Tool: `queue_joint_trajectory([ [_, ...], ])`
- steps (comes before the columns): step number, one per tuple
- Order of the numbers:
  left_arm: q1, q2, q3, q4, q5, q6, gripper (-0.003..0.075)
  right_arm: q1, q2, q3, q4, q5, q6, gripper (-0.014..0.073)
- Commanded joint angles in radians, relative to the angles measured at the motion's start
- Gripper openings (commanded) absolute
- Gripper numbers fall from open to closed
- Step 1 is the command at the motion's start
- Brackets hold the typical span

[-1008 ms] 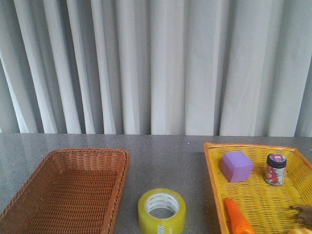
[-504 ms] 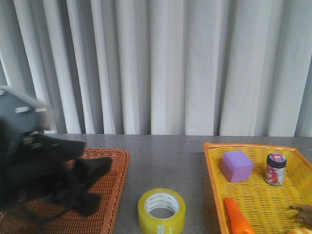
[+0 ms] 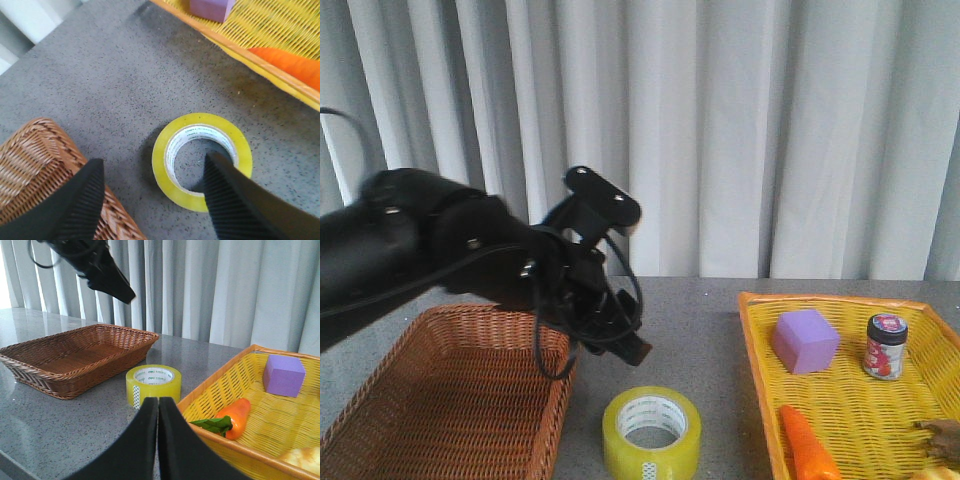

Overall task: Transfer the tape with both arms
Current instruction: 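Move the left gripper down onto the tape roll and grip its rim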

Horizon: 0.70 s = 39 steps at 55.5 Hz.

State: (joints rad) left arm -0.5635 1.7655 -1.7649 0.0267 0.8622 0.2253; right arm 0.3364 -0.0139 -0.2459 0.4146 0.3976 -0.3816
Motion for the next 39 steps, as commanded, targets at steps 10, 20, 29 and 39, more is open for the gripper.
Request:
queue_joint_trajectory([
  [10, -0.007, 0.149, -0.197, -0.007, 0.098, 0.079, 0.0430, -0.002, 0.014, -0.025, 0.011, -0.063, 0.001, -0.0004],
  [20, -0.007, 0.228, -0.207, -0.005, 0.114, 0.085, 0.0430, -0.002, 0.014, -0.025, 0.011, -0.063, 0.001, -0.0004],
  [29, -0.006, 0.275, -0.207, 0.003, 0.114, 0.104, 0.0430, -0.002, 0.014, -0.025, 0.011, -0.063, 0.001, -0.0004],
  [39, 0.026, 0.314, -0.207, 0.000, 0.110, 0.100, 0.0430, -0.002, 0.014, -0.025, 0.011, -0.059, 0.002, -0.0004],
])
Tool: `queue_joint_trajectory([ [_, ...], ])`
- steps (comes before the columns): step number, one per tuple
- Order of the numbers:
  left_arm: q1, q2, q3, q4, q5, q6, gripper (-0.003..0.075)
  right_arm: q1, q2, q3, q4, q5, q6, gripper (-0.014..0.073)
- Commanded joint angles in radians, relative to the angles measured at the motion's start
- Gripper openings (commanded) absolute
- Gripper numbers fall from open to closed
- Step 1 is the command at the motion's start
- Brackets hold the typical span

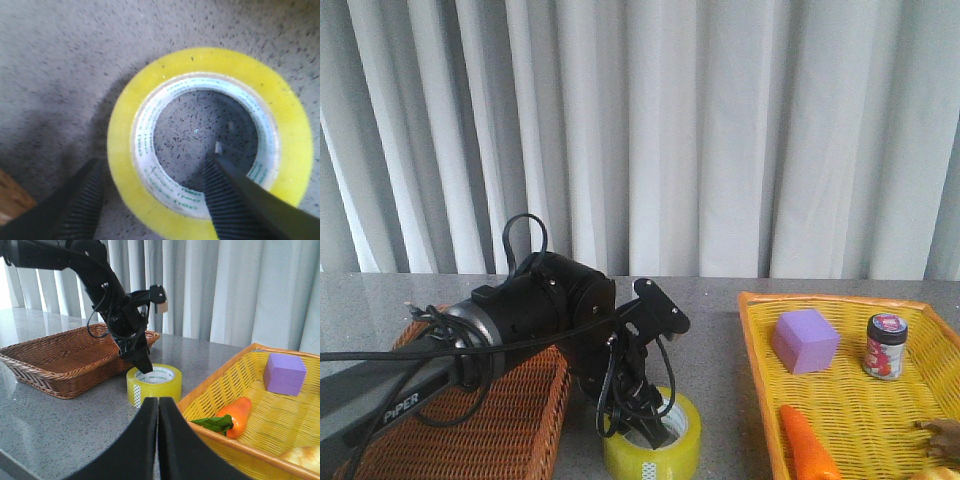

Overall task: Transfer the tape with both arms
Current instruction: 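Move the left gripper down onto the tape roll and grip its rim, then lift the tape roll with the left gripper and lower it into the brown basket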

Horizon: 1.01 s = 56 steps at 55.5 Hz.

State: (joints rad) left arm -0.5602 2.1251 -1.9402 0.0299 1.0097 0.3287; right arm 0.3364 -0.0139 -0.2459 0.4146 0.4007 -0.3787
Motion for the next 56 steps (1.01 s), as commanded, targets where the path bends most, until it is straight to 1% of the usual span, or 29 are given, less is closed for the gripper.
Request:
queue_joint_trajectory([
  [1, 0.030, -0.042, -0.032, -0.010, -0.039, -0.003, 0.0430, -0.002, 0.014, -0.025, 0.011, -0.062, -0.001, -0.0004],
  [13, 0.083, -0.012, -0.032, -0.080, -0.049, 0.009, 0.0430, -0.002, 0.014, -0.025, 0.011, -0.063, -0.001, -0.0004],
  [25, 0.090, 0.014, -0.032, -0.104, -0.053, 0.029, 0.0428, -0.002, 0.014, -0.025, 0.008, -0.063, -0.001, -0.0004],
  [35, 0.090, 0.030, -0.032, -0.125, -0.066, 0.034, 0.0386, -0.002, 0.014, -0.025, 0.007, -0.063, -0.001, -0.0004],
  [38, 0.090, 0.033, -0.032, -0.125, -0.070, 0.033, 0.0358, -0.002, 0.014, -0.025, 0.007, -0.063, -0.001, -0.0004],
  [41, 0.090, 0.033, -0.032, -0.125, -0.077, 0.032, 0.0309, -0.002, 0.014, -0.025, 0.007, -0.063, -0.001, -0.0004],
  [43, 0.090, 0.033, -0.032, -0.125, -0.080, 0.031, 0.0290, -0.002, 0.014, -0.025, 0.007, -0.064, -0.001, -0.0004],
  [48, 0.090, 0.033, -0.032, -0.125, -0.082, 0.030, 0.0193, -0.002, 0.014, -0.025, 0.007, -0.065, -0.001, -0.0004],
  [56, 0.090, 0.033, -0.032, -0.128, -0.085, 0.030, 0.0059, -0.002, 0.014, -0.025, 0.006, -0.067, -0.001, -0.0004],
])
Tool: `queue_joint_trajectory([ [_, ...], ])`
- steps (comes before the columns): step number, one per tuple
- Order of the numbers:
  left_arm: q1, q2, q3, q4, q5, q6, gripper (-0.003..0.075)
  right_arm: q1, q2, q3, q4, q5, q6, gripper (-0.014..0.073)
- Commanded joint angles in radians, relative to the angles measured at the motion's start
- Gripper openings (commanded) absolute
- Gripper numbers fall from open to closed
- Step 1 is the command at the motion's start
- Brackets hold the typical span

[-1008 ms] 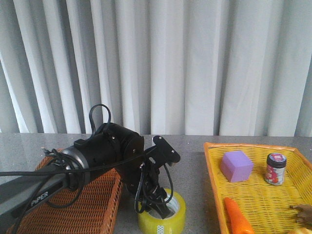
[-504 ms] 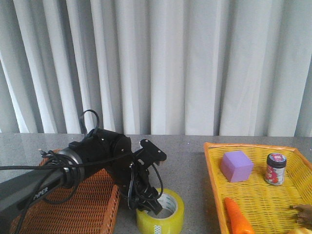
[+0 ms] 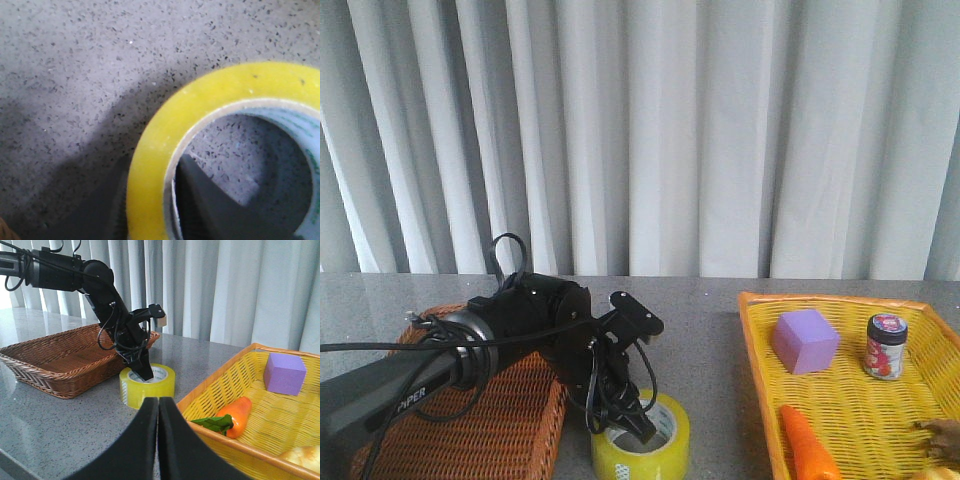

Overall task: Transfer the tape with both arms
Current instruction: 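Lift the tape roll with the left gripper and lower it into the brown basket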

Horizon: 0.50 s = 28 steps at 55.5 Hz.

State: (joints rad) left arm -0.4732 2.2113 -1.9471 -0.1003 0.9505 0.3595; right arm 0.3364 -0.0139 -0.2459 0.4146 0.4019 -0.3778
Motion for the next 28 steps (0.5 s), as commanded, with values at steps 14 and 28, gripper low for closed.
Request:
queue_joint_trajectory([
  [14, 0.003, -0.097, -0.069, -0.101, -0.025, -0.001, -0.0007, -0.002, 0.014, -0.025, 0.004, -0.070, -0.002, -0.0004],
  [28, 0.009, -0.227, -0.182, -0.095, 0.011, -0.001, -0.0007, -0.002, 0.014, -0.025, 0.004, -0.070, -0.002, -0.0004],
])
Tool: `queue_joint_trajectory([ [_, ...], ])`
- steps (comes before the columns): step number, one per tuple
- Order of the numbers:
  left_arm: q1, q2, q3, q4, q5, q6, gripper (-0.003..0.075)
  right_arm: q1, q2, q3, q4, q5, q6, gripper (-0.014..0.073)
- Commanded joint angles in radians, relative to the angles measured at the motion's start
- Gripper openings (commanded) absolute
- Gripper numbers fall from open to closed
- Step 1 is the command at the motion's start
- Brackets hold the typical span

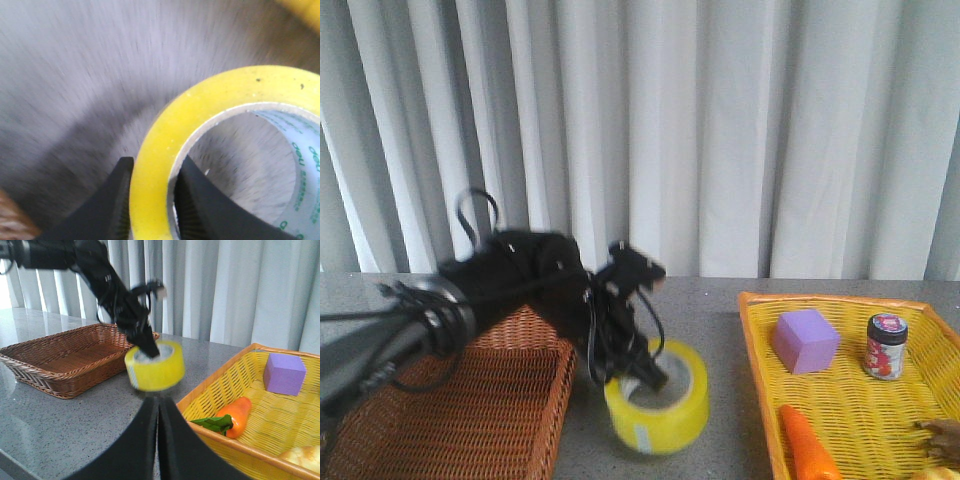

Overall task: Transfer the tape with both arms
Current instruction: 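Lift the tape roll with the left gripper and lower it into the brown basket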

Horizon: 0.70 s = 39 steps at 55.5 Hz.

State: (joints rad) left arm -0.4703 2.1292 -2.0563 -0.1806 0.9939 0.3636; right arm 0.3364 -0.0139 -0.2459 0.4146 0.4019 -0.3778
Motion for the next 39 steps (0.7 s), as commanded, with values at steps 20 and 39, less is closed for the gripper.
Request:
queue_joint_trajectory([
  [20, 0.209, -0.347, -0.077, 0.130, 0.163, -0.048, -0.0007, -0.002, 0.014, -0.025, 0.004, -0.069, -0.002, -0.0004],
  [39, 0.391, -0.351, 0.183, 0.124, 0.040, -0.065, -0.0007, -0.002, 0.014, -0.025, 0.004, -0.069, -0.002, -0.0004],
])
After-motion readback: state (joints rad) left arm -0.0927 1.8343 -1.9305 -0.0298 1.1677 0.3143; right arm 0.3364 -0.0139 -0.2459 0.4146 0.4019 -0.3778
